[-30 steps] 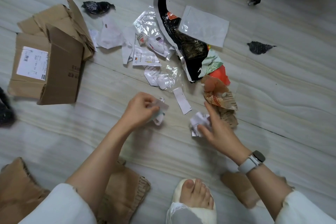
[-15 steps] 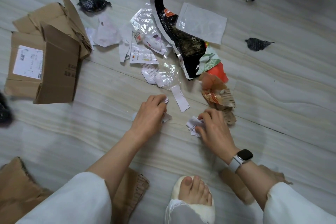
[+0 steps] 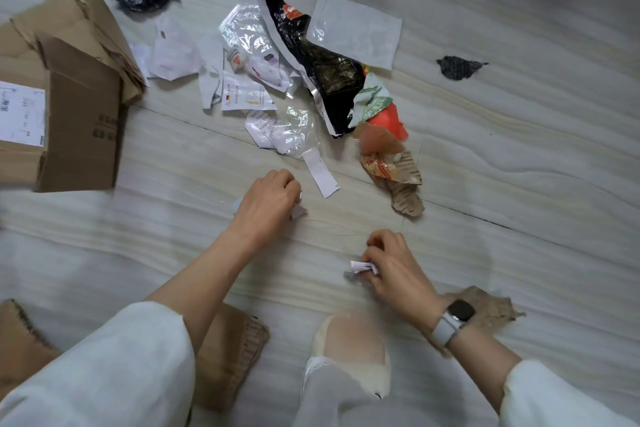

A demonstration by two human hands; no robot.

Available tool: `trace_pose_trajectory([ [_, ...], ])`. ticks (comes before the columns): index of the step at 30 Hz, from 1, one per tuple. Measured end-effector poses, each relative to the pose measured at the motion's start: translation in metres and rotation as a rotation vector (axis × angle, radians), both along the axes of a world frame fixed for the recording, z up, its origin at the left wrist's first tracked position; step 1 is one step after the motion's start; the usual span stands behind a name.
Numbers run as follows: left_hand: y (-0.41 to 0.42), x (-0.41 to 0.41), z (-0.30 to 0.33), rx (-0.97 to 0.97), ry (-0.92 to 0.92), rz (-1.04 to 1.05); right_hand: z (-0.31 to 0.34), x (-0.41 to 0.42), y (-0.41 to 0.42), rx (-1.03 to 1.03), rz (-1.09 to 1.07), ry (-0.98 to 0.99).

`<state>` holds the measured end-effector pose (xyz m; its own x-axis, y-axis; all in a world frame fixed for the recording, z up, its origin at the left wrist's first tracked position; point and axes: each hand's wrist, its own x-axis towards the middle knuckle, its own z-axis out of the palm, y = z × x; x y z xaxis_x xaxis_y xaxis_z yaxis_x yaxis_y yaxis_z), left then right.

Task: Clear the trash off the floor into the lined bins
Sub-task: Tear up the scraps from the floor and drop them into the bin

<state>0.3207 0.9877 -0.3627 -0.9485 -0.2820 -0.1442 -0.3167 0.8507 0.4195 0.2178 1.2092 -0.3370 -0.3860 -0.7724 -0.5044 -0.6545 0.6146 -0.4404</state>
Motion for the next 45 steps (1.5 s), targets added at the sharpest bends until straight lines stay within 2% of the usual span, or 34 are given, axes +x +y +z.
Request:
trace_pose_trajectory([
  [9, 0.006, 0.0, -0.005, 0.011, 0.003, 0.098, -0.01, 0.028, -0.004, -0.054, 0.007, 0.137],
  [14, 0.006, 0.004, 0.002, 0.122, -0.023, 0.146, -0.007, 0.017, -0.015, -0.133, -0.041, 0.132],
  [17, 0.003, 0.008, 0.001, 0.216, -0.024, 0.296, -0.004, 0.001, -0.044, -0.206, -0.082, 0.08],
  [20, -0.01, 0.013, -0.001, 0.313, 0.042, 0.558, 0.008, -0.016, -0.095, -0.316, -0.167, 0.03],
  [22, -0.023, 0.016, 0.003, 0.304, 0.074, 0.673, 0.013, -0.024, -0.13, -0.411, -0.119, 0.086],
  [24, -0.038, 0.017, 0.007, 0.257, 0.065, 0.702, 0.016, -0.029, -0.161, -0.357, 0.013, 0.108],
  [27, -0.057, 0.017, 0.008, 0.166, 0.0, 0.646, 0.013, -0.027, -0.184, -0.103, 0.226, 0.114],
  [30, -0.071, 0.009, 0.011, 0.129, -0.061, 0.565, 0.005, -0.022, -0.18, -0.054, 0.301, 0.22],
  [33, -0.08, -0.005, 0.016, 0.138, -0.073, 0.472, 0.001, -0.019, -0.168, -0.193, 0.274, 0.265],
  [35, -0.084, -0.012, 0.017, 0.145, -0.06, 0.392, 0.004, -0.022, -0.156, -0.374, 0.205, 0.251],
  [37, -0.091, -0.019, 0.017, 0.059, -0.069, 0.271, 0.01, -0.027, -0.143, -0.526, 0.101, 0.225],
  [40, -0.1, -0.029, 0.014, -0.032, -0.22, 0.105, 0.02, -0.033, -0.127, -0.558, -0.002, 0.046],
  [43, -0.101, -0.034, 0.011, 0.047, -0.334, 0.049, 0.025, -0.032, -0.127, -0.345, -0.157, -0.285],
  [45, -0.095, -0.031, 0.009, 0.01, -0.336, 0.001, 0.02, -0.033, -0.131, -0.199, -0.308, -0.368],
])
